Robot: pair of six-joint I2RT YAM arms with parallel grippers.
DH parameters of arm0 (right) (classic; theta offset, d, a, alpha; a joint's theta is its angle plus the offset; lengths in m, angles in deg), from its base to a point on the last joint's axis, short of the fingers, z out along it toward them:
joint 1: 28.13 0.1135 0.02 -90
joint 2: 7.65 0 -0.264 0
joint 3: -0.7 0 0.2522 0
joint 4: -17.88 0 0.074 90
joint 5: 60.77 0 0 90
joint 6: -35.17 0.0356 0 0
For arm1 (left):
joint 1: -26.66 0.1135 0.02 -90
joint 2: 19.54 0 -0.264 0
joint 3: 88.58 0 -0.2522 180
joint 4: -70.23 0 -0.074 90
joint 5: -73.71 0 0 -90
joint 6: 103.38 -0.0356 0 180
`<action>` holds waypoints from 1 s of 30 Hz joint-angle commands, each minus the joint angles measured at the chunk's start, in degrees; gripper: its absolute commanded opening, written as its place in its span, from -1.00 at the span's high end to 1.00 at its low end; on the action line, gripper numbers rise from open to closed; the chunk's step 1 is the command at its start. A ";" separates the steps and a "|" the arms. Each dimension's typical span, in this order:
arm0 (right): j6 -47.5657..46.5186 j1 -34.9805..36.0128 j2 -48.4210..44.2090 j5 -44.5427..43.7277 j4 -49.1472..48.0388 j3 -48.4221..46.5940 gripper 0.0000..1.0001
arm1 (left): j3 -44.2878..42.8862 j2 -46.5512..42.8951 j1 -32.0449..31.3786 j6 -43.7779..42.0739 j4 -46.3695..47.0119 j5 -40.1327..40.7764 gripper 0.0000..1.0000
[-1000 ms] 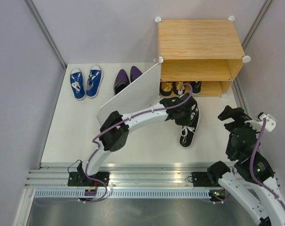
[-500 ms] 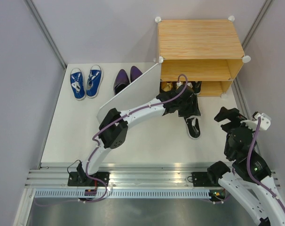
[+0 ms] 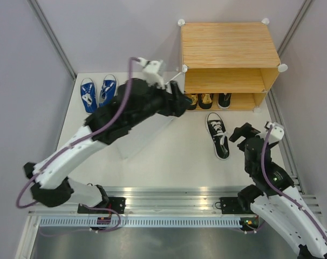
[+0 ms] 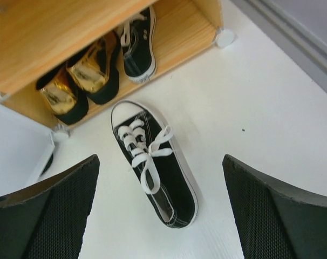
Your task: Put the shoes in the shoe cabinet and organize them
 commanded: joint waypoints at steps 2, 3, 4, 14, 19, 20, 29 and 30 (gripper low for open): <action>-2.07 -0.03 6.92 6.85 -3.23 0.00 -0.96 | 7.34 -13.99 -0.18 -12.07 -5.10 15.06 -0.49; -2.60 0.06 8.50 7.48 -3.41 -0.18 -0.96 | 10.58 -16.28 -0.18 -12.95 -5.11 18.39 -0.50; -4.86 -0.03 10.00 8.44 -3.32 -0.44 -0.96 | 12.35 -21.26 -0.18 -14.70 -5.11 20.42 -0.50; -12.44 -0.03 35.14 18.56 -4.03 -5.89 -0.96 | 39.43 -44.42 -0.09 -22.89 8.77 38.90 -0.58; -14.73 -0.55 40.06 18.55 -5.60 -5.02 -0.96 | 44.36 -46.45 -0.09 -25.79 11.77 41.10 -0.64; -14.91 -0.91 40.59 19.00 -6.22 -4.66 -0.96 | 44.54 -46.19 -0.09 -26.32 12.12 40.84 -0.65; -16.22 -7.06 46.48 26.63 -12.63 -3.17 -0.96 | 44.45 -46.10 -0.09 -25.27 11.33 38.37 -0.68; -16.49 -7.41 47.18 27.08 -13.34 -2.99 -0.96 | 44.45 -46.19 -0.09 -25.36 11.33 38.37 -0.68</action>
